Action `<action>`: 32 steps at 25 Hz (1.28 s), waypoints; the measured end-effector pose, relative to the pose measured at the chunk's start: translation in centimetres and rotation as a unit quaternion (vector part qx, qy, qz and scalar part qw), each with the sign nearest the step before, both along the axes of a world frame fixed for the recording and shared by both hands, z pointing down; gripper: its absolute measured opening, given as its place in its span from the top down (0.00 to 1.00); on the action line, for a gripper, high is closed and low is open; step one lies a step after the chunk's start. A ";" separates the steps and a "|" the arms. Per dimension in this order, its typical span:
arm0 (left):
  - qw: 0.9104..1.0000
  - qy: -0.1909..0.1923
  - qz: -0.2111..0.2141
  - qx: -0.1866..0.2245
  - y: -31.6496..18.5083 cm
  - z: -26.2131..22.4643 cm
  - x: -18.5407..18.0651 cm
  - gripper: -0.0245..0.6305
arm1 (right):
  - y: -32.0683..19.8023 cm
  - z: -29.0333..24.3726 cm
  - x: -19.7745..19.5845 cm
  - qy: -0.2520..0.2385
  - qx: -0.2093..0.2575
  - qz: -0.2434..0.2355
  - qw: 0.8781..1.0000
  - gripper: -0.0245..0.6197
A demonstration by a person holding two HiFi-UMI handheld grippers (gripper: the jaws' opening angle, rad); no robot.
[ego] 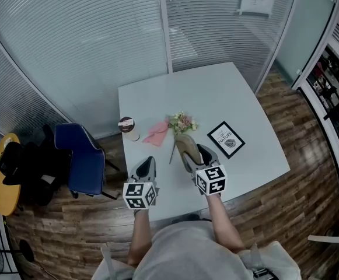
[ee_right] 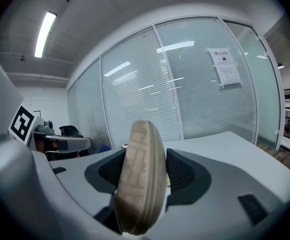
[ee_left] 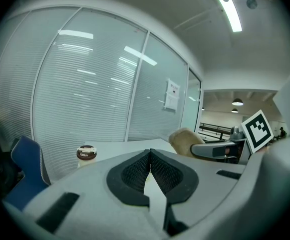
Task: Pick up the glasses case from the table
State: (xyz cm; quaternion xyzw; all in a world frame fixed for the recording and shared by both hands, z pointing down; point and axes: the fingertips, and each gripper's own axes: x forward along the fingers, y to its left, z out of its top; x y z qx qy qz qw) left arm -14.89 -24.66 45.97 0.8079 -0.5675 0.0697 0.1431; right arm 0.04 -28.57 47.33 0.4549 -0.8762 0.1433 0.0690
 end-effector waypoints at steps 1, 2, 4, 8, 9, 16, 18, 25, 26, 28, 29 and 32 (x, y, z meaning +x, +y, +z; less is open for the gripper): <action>1.000 0.000 0.000 0.000 0.1 0.1 0.1 0.95 | 0.0 0.0 0.1 0.000 0.001 0.001 1.000 0.59; 1.000 0.000 0.001 -0.001 0.1 0.1 0.3 0.95 | 0.1 0.0 0.3 -0.001 0.001 0.002 1.000 0.59; 1.000 0.000 0.001 -0.002 0.3 0.2 0.4 0.95 | 0.1 0.0 0.4 -0.003 0.000 0.004 1.000 0.59; 1.000 -0.001 -0.001 -0.003 0.6 0.2 0.2 0.95 | 0.5 0.1 0.4 -0.002 -0.002 0.005 1.000 0.59; 1.000 -0.001 -0.001 -0.002 0.6 0.2 0.2 0.95 | 0.5 0.1 0.4 -0.002 -0.002 0.005 1.000 0.59; 1.000 -0.001 -0.001 -0.002 0.9 0.3 0.4 0.95 | 0.7 0.1 0.6 0.004 0.002 0.002 1.000 0.59; 1.000 -0.001 -0.002 -0.003 1.0 0.4 0.4 0.95 | 0.7 0.2 0.6 0.002 0.001 0.001 1.000 0.59; 1.000 -0.001 -0.006 -0.001 1.1 0.1 -0.1 0.95 | 0.7 0.0 0.0 0.004 0.002 -0.003 1.000 0.59; 1.000 -0.002 -0.007 -0.002 1.2 0.2 -0.3 0.95 | 0.7 0.0 0.0 0.004 0.002 -0.003 1.000 0.59; 1.000 -0.003 -0.010 -0.003 1.3 0.2 -0.4 0.95 | 0.7 0.0 -0.1 0.006 0.003 -0.005 1.000 0.59; 1.000 -0.004 -0.011 -0.003 1.2 0.1 -0.5 0.95 | 0.7 -0.1 -0.2 0.006 0.003 -0.006 1.000 0.59; 1.000 -0.005 -0.013 -0.003 1.2 0.1 -0.9 0.95 | 0.6 -0.1 -0.3 0.006 0.003 -0.007 1.000 0.59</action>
